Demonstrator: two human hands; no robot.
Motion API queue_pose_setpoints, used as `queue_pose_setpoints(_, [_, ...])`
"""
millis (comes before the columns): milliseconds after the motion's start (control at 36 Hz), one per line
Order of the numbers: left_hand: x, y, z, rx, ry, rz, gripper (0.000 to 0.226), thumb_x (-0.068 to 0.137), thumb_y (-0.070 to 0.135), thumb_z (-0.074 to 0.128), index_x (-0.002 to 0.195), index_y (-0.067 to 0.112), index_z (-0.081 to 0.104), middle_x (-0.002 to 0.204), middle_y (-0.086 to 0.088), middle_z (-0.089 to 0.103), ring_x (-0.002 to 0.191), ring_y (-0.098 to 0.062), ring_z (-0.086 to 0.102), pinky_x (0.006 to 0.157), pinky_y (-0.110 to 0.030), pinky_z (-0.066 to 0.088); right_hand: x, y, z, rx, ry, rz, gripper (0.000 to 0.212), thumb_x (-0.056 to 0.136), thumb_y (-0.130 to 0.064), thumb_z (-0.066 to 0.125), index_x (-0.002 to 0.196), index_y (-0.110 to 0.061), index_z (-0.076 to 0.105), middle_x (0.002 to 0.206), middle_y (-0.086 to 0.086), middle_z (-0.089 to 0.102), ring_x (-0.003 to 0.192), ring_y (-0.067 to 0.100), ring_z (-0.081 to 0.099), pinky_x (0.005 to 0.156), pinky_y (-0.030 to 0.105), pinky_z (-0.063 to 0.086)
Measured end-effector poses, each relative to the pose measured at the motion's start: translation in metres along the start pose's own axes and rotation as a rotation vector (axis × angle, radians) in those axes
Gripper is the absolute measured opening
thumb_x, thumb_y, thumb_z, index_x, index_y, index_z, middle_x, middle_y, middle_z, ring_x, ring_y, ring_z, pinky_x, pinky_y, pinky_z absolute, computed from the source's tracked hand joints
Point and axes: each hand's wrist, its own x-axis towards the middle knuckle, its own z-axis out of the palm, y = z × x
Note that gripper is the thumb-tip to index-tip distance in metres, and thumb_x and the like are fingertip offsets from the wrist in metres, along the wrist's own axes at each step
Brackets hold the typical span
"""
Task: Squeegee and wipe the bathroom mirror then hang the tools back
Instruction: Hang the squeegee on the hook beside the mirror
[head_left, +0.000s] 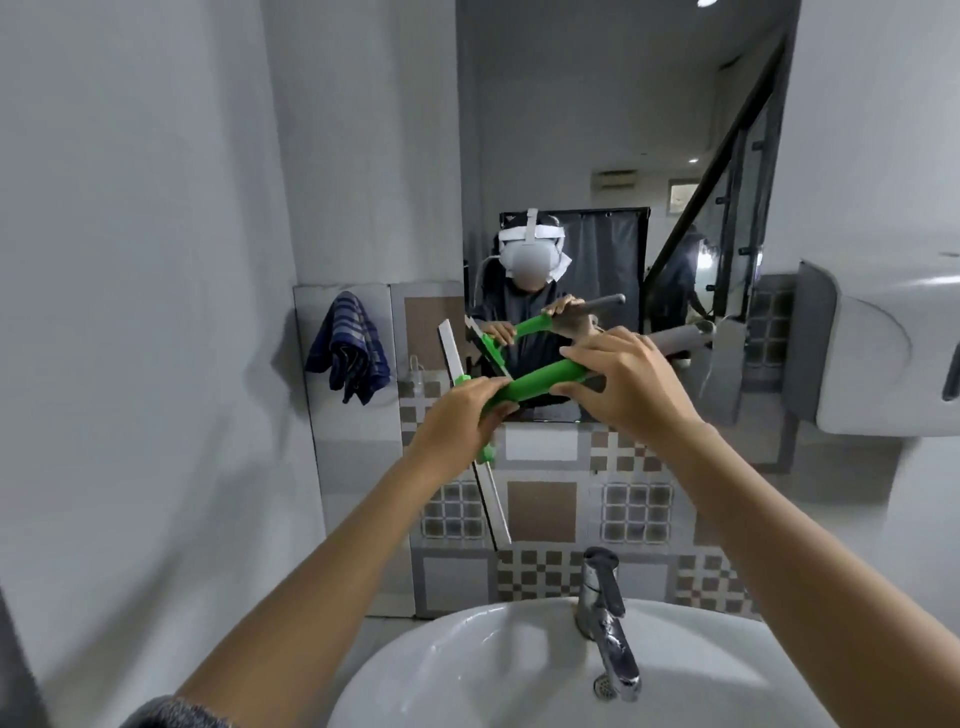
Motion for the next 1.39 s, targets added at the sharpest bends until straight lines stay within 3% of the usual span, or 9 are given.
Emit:
queue_pose_setpoints(167, [-0.019, 0.004, -0.01, 0.019, 0.196, -0.199, 0.033, 0.091, 0.024, 0.055, 0.117, 0.004, 0.058, 0.098, -0.011, 0.064, 0.075, -0.018, 0.055, 0.067, -0.027, 0.046, 0.006, -0.037, 0.023, 0.177, 0.17, 0.124, 0.053, 0.072, -0.022, 0.079, 0.116, 0.002, 0.061, 0.126, 0.015, 0.055, 0.118, 0.031, 0.047, 0.102, 0.048, 0.041])
queue_pose_setpoints(278, [-0.034, 0.001, -0.016, 0.036, 0.289, -0.292, 0.03, 0.091, 0.022, 0.056, 0.117, 0.007, 0.058, 0.097, -0.007, 0.064, 0.079, -0.018, 0.058, 0.071, -0.032, 0.051, 0.006, -0.076, 0.046, 0.378, 0.246, 0.283, 0.054, 0.079, -0.011, 0.071, 0.128, 0.001, 0.051, 0.141, 0.017, 0.039, 0.128, 0.033, 0.036, 0.111, 0.049, 0.028])
queue_pose_setpoints(444, [-0.065, -0.002, -0.012, 0.003, 0.301, -0.413, 0.017, 0.095, 0.023, 0.049, 0.106, 0.018, 0.061, 0.082, 0.003, 0.065, 0.069, -0.008, 0.059, 0.062, -0.026, 0.051, 0.016, -0.133, 0.069, 0.71, 0.309, 0.614, 0.056, 0.089, -0.009, 0.058, 0.138, 0.004, 0.034, 0.149, 0.016, 0.021, 0.139, 0.023, 0.02, 0.101, -0.003, 0.009])
queue_pose_setpoints(528, [-0.079, -0.007, -0.009, -0.035, 0.308, -0.504, 0.016, 0.095, 0.021, 0.046, 0.095, 0.019, 0.062, 0.079, 0.003, 0.062, 0.07, -0.008, 0.055, 0.058, -0.022, 0.045, 0.023, -0.147, 0.086, 0.83, 0.297, 0.791, 0.056, 0.088, -0.006, 0.057, 0.138, 0.001, 0.032, 0.147, 0.011, 0.023, 0.135, 0.022, 0.028, 0.111, 0.02, 0.026])
queue_pose_setpoints(611, [-0.094, -0.015, -0.007, -0.04, 0.313, -0.538, 0.017, 0.095, 0.022, 0.046, 0.088, 0.014, 0.06, 0.076, 0.004, 0.059, 0.066, -0.005, 0.05, 0.055, -0.014, 0.036, 0.028, -0.154, 0.102, 0.905, 0.252, 0.915, 0.06, 0.084, -0.003, 0.06, 0.138, -0.007, 0.033, 0.141, 0.008, 0.032, 0.125, 0.023, 0.04, 0.102, 0.04, 0.044])
queue_pose_setpoints(778, [-0.116, -0.038, 0.0, 0.012, 0.311, -0.581, 0.013, 0.093, 0.014, 0.052, 0.099, 0.009, 0.062, 0.079, 0.006, 0.055, 0.063, 0.001, 0.043, 0.056, -0.008, 0.036, 0.029, -0.158, 0.123, 1.001, 0.108, 1.063, 0.069, 0.08, -0.003, 0.064, 0.14, -0.013, 0.032, 0.129, 0.008, 0.051, 0.114, 0.024, 0.054, 0.088, 0.038, 0.054])
queue_pose_setpoints(944, [-0.138, -0.069, 0.02, -0.035, 0.252, -0.647, 0.013, 0.094, 0.018, 0.05, 0.1, 0.013, 0.06, 0.077, 0.005, 0.058, 0.064, -0.005, 0.049, 0.056, -0.014, 0.039, 0.018, -0.163, 0.145, 1.034, 0.023, 1.001, 0.073, 0.078, 0.005, 0.066, 0.14, -0.018, 0.035, 0.13, 0.006, 0.054, 0.096, 0.009, 0.052, 0.078, 0.023, 0.052])
queue_pose_setpoints(1111, [-0.149, -0.088, 0.034, -0.184, 0.236, -0.68, 0.015, 0.095, 0.02, 0.048, 0.104, 0.018, 0.06, 0.074, 0.002, 0.06, 0.064, -0.013, 0.055, 0.058, -0.035, 0.051, 0.009, -0.168, 0.173, 1.092, 0.021, 0.958, 0.078, 0.075, 0.011, 0.067, 0.139, -0.02, 0.036, 0.127, 0.005, 0.053, 0.115, 0.019, 0.053, 0.085, 0.037, 0.056])
queue_pose_setpoints(1389, [-0.165, -0.116, 0.049, -0.478, 0.235, -0.772, 0.031, 0.089, 0.011, 0.057, 0.115, 0.027, 0.06, 0.083, -0.005, 0.067, 0.072, -0.007, 0.06, 0.066, -0.018, 0.052, -0.009, -0.175, 0.215, 1.004, -0.027, 0.817, 0.078, 0.073, 0.009, 0.069, 0.14, -0.017, 0.037, 0.13, 0.003, 0.052, 0.118, 0.012, 0.048, 0.099, 0.037, 0.048])
